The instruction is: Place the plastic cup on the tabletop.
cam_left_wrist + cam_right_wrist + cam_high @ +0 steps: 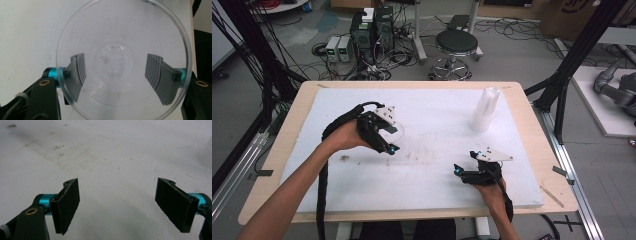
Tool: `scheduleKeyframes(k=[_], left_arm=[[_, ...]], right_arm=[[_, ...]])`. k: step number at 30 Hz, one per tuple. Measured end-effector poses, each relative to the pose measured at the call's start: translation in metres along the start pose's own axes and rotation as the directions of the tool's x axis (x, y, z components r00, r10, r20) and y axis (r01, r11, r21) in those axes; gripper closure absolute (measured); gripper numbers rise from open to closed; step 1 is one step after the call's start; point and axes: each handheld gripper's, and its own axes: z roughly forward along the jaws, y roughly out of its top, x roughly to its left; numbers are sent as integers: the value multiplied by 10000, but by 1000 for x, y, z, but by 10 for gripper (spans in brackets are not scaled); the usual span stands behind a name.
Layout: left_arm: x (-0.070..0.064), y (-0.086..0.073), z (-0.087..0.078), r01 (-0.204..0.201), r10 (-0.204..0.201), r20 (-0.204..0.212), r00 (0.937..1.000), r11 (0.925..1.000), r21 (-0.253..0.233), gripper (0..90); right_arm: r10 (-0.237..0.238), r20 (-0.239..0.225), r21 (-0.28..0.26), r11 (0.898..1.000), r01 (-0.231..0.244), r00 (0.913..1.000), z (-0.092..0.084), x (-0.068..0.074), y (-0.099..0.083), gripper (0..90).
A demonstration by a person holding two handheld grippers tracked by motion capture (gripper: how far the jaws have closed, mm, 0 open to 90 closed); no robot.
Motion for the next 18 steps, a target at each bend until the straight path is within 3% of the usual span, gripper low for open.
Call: scheduleKeyframes(k=[11,18], left_arm=[[4,2,7,21,-22,25,10000,9997,249,328],[6,5,22,-47,45,34,10000,9990,445,328]], right_arm=[[-83,-25,-14,10000,83,10000,0,0,0,195],[-195,-64,51,9998,196,9998,0,2,0,196]])
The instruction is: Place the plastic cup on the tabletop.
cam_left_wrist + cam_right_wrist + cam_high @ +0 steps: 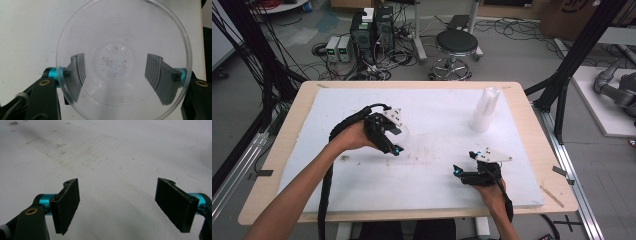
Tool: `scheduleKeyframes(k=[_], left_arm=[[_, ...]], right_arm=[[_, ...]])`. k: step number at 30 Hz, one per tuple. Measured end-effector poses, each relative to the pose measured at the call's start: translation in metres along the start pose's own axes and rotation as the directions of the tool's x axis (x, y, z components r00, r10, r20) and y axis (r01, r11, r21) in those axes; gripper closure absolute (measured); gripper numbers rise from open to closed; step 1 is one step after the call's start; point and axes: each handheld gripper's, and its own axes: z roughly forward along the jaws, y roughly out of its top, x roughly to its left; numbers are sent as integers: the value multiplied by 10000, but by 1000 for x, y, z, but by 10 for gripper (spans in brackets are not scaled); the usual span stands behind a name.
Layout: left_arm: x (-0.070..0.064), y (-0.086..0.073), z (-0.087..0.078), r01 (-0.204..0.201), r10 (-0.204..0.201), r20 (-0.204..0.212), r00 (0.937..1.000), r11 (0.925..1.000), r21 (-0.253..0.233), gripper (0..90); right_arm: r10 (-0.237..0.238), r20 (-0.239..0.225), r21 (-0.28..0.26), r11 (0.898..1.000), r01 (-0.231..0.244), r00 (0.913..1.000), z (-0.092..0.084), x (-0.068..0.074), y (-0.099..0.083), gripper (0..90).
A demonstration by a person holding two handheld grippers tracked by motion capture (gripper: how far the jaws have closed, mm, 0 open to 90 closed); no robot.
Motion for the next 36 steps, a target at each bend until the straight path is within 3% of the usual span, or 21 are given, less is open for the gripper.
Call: scheduleKeyframes(k=[7,12,28,32,36], left_arm=[[3,1,12,190,-190,-11,9998,9998,-20,328],[2,5,29,120,-123,102,9999,9994,339,328],[2,10,49,126,-143,238,9996,9975,699,329],[0,10,58,57,-85,279,9996,9950,994,330],[0,10,60,101,-125,253,9996,9955,939,332]], right_arm=[[-127,26,2,9999,127,9999,0,1,0,196],[-75,-5,10,10000,75,10000,0,1,-1,196],[22,-130,80,10000,-21,9999,0,0,-1,196],[-22,-108,61,10000,22,9999,0,0,-1,196],[-7,-117,51,10000,8,9999,0,0,-1,196]])
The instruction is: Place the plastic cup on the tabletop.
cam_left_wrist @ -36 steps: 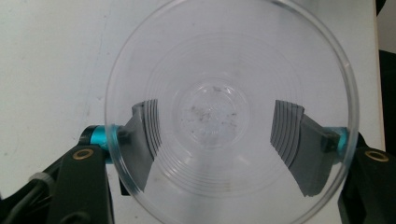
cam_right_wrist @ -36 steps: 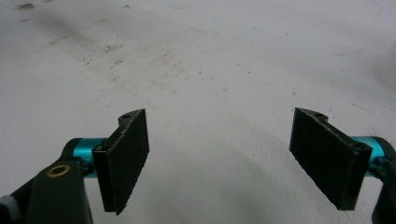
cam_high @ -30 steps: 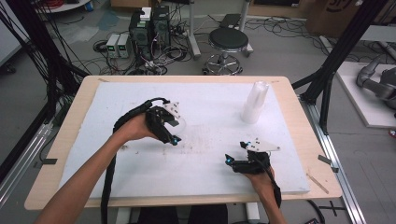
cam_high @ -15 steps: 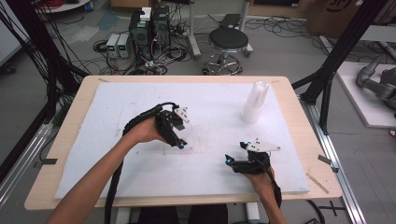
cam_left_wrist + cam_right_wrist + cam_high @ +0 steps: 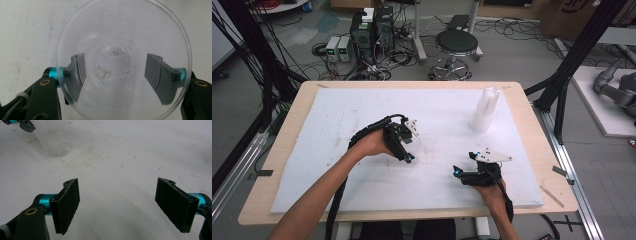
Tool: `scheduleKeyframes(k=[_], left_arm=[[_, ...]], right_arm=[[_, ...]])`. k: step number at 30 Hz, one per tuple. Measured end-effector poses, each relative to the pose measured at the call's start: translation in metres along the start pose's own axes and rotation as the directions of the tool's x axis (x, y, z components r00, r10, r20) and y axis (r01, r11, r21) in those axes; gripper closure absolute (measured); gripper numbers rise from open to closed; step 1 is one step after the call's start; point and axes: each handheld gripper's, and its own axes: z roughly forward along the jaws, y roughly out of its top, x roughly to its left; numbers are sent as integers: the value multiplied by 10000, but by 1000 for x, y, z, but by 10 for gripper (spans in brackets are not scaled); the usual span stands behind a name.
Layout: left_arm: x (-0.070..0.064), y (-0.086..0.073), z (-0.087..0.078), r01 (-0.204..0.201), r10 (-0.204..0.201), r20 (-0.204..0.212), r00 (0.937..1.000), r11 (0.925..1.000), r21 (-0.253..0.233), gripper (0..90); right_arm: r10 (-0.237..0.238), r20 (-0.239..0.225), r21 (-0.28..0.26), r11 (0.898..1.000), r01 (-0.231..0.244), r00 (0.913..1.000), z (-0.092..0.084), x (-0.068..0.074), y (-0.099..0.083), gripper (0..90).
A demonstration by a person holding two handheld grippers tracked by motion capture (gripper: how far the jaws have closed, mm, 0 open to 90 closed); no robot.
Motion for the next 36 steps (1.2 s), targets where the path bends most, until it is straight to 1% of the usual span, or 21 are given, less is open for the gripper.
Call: scheduleKeyframes(k=[8,11,12,14,16,19,21,24,25,27,29,33,36], left_arm=[[-2,1,2,36,-36,-142,9999,10000,23,320],[-2,1,3,2,0,-247,9997,10000,86,270],[-2,1,6,122,-116,-266,9996,9997,203,225],[-1,1,7,237,-233,-197,9995,9995,219,181],[-1,1,7,255,-252,-164,9995,9995,183,160],[-1,1,6,242,-238,-171,9996,9995,204,153],[0,0,6,301,-297,-139,9995,9992,248,148],[1,-3,2,421,-419,-125,9990,9989,200,134],[1,-3,1,360,-356,-171,9992,9991,232,135],[0,-4,0,367,-362,-211,9991,9990,267,134],[-1,-8,-5,313,-308,-218,9993,9992,256,135],[-2,-12,-12,363,-360,-162,9992,9991,197,136],[-4,-19,-19,353,-351,-93,9993,9991,242,137]], right_arm=[[-2,-4,34,10000,2,10000,0,0,0,196],[16,-55,39,10000,-16,10000,0,0,0,196],[31,-75,55,10000,-31,10000,0,0,0,196],[32,-88,40,10000,-32,10000,0,0,0,196],[22,-95,30,10000,-22,10000,0,0,0,196],[31,-118,34,10000,-31,9999,0,-1,0,196],[35,-118,9,10000,-35,9999,0,-1,0,196],[21,-148,35,10000,-20,9999,0,-1,0,196],[11,-155,24,10000,-11,9999,0,-1,0,196],[54,-177,12,10000,-54,9998,0,0,0,196],[63,-194,5,10000,-63,9998,0,0,0,196],[54,-194,-15,10000,-54,9998,0,-1,0,196],[116,-201,-57,9999,-117,9997,-1,-1,0,195]])
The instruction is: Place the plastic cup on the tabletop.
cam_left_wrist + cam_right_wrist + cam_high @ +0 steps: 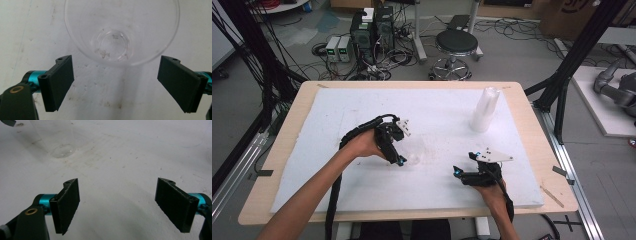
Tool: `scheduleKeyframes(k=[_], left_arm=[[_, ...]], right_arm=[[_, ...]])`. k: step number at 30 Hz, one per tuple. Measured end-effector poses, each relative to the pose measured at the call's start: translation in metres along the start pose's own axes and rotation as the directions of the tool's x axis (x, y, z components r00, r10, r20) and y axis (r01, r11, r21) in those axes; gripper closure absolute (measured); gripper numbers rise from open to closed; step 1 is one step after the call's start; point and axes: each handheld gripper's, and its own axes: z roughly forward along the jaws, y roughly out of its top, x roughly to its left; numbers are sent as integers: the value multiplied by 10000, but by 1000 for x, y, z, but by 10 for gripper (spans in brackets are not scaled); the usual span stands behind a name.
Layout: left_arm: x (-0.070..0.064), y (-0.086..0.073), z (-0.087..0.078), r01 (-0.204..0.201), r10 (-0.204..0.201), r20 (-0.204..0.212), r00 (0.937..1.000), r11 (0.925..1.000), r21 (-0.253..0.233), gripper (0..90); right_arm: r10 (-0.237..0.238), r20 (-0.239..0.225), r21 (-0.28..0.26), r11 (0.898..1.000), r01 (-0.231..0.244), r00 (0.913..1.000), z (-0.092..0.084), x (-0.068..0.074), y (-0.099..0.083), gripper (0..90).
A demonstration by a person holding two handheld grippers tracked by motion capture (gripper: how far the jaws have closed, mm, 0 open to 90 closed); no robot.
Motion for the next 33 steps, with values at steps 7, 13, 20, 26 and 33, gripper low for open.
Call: scheduleKeyframes(k=[7,13,20,26,33], left_arm=[[-4,-15,-16,137,-143,-211,9997,9996,-260,138],[-17,-41,-35,206,-239,-368,9990,9960,-874,139],[-24,-65,-38,521,-597,-506,9969,9888,-1402,139],[-32,-80,-34,672,-793,-654,9947,9831,-1703,138],[-41,-103,-35,1246,-1555,-913,9836,9520,-2795,138]], right_arm=[[-38,-30,-41,10000,38,10000,-1,0,0,196],[-95,-57,-67,9999,95,9999,-1,1,0,195],[-27,-108,-14,10000,27,9999,-1,0,0,195],[-40,-109,1,10000,40,9999,0,0,0,195],[-90,16,-75,9999,90,10000,-1,1,-1,195]])
